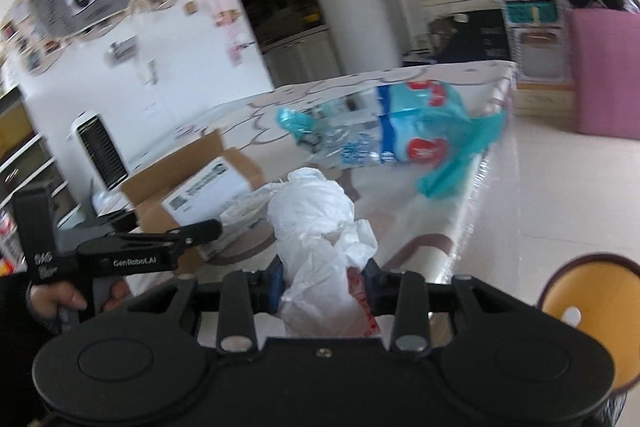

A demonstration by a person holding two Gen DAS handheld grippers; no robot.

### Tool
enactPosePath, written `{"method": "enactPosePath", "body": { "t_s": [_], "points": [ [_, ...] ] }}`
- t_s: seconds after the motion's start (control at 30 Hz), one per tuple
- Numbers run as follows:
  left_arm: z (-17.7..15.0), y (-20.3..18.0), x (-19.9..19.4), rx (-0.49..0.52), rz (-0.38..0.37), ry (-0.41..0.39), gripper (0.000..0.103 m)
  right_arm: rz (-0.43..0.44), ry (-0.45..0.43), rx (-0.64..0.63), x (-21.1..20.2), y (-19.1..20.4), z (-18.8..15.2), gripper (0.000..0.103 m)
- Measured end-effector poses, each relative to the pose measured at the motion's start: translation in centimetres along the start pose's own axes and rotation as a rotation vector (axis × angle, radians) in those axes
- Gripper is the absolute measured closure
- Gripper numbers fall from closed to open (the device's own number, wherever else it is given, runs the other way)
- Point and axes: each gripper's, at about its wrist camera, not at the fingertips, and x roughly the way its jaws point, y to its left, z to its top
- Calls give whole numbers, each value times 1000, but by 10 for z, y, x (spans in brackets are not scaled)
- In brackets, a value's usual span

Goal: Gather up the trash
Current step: 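Lift the cardboard box with the left tool while the right tool grasps the white bag, then carry the box with the left tool while the right tool carries the bag to the wastebasket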

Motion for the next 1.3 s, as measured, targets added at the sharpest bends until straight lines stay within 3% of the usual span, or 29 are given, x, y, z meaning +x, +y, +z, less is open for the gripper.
{"method": "enactPosePath", "body": {
  "t_s": [0.1,0.4,0.67,1.3],
  "points": [
    [7,5,-11,-54,-12,3,11,-25,-11,15,-2,0,-1,66],
    [27,-9,-44,-59,-25,-62,11,-56,-73,18,-26,3,4,66],
    [46,-44,-56,-44,-66,-101,11,-115,-139,29,-56,-9,11,66],
    [80,-173,-31,35,-218,-129,11,-464,-213,69,-142,-101,7,66]
  ]
}}
